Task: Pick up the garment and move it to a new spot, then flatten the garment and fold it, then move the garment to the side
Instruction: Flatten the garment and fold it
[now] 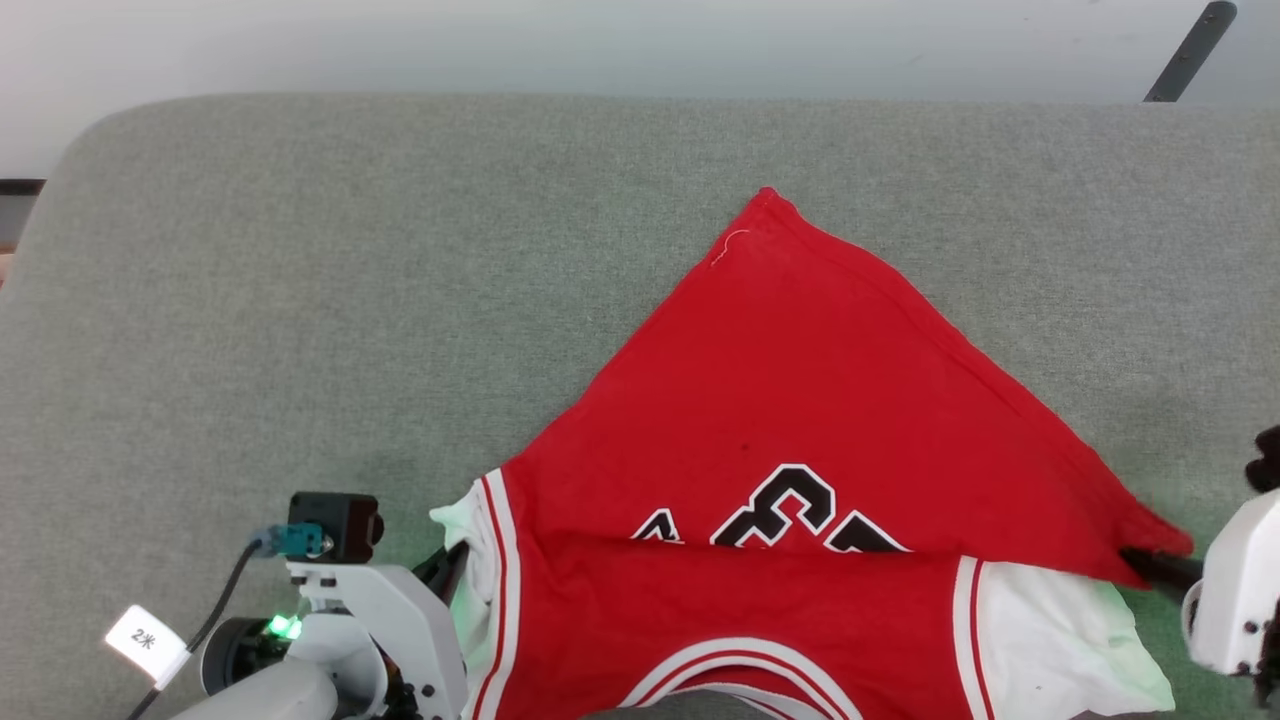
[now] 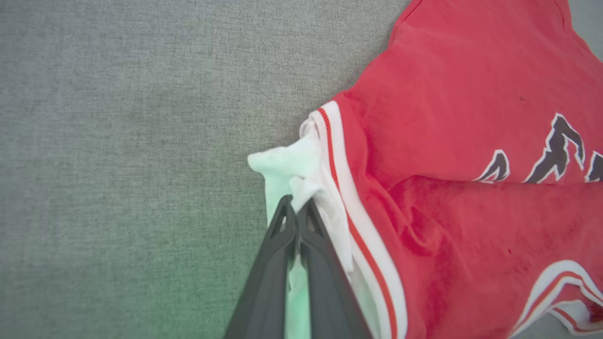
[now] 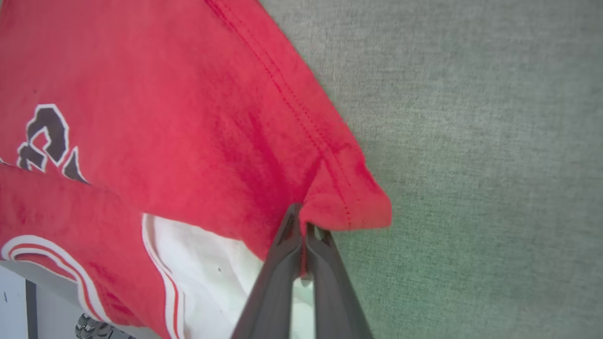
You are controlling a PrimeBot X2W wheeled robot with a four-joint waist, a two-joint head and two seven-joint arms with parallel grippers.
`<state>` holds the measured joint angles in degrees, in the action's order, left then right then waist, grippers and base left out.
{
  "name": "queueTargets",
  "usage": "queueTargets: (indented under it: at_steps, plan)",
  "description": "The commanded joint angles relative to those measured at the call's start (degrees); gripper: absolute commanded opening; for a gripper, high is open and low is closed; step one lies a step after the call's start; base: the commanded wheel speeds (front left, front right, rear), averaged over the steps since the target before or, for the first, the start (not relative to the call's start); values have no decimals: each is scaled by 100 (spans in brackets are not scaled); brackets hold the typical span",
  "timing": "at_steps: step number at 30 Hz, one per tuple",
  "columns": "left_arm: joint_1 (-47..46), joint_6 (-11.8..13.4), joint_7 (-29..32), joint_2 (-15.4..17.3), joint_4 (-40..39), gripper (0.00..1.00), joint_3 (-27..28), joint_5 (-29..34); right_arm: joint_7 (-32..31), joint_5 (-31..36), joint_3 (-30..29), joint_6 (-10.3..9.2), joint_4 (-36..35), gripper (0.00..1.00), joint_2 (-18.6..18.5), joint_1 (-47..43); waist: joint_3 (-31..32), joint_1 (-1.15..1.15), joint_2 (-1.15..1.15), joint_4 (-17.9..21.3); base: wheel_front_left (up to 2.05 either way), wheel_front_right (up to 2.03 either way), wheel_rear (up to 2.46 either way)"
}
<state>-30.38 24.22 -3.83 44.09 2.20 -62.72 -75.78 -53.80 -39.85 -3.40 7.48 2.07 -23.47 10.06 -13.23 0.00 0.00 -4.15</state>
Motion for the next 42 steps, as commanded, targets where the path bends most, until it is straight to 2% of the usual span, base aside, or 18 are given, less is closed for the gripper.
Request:
queueTargets:
  at_steps: [1, 3, 4, 5, 6, 9, 10, 11, 13, 24, 31, 37, 42]
  plan:
    - [71, 44, -27, 21, -27, 0, 17, -25, 45, 62, -35, 2, -5, 0, 66, -80, -6, 0, 0, -2, 0, 0, 0]
    - [75, 53, -26, 17, -48, 0, 26, -34, 95, 109, -64, 2, 14, 0, 155, -125, -10, 0, 0, -10, 0, 0, 0]
    - [81, 57, -30, 16, -54, 0, 27, -34, 111, 121, -66, 2, 33, 4, 183, -141, -9, 0, 0, -16, 0, 0, 0]
    - [90, 61, -28, 16, -61, 0, 25, -36, 139, 117, -59, 2, 44, 12, 212, -150, -6, 0, 0, -20, 0, 0, 0]
    - [95, 56, -27, 14, -65, 0, 27, -39, 152, 109, -65, 2, 56, 28, 228, -146, -2, 0, 0, -25, 0, 0, 0]
    - [108, 57, -38, 13, -74, 0, 33, -48, 207, 154, -57, 2, 93, 42, 217, -169, 15, 0, 0, -41, 0, 0, 0]
    - [118, 55, -46, 13, -77, 0, 36, -53, 243, 123, -56, 2, 77, 51, 230, -159, 23, 0, 0, -43, 0, 0, 0]
    - [131, 57, -52, 14, -80, 0, 37, -58, 249, 95, -66, 2, 70, 80, 246, -149, 31, 0, 0, -45, 0, 0, 0]
    - [145, 65, -54, 17, -87, 0, 36, -69, 253, 11, -16, 2, 6, 100, 230, -130, 50, 0, 0, -49, 0, 0, 0]
    - [236, 93, -93, -42, -137, 0, 10, -90, 355, -62, 102, 2, -743, 100, 158, 149, 134, 0, 0, -136, 0, 0, 0]
    - [163, 49, -51, -138, -115, 0, -37, -33, 517, 270, 170, 2, -962, 100, 90, 733, 140, 0, 0, -342, 0, 0, 0]
    - [1, -91, 8, -360, -36, 0, -124, 58, 690, 504, 629, 2, -565, 100, -112, 1677, 57, 0, 0, -695, 0, 0, 0]
    - [-192, -259, 66, -624, 113, 0, -217, 158, 782, 539, 1051, 2, 191, 100, -243, 2485, -104, 0, 0, -1061, 0, 0, 0]
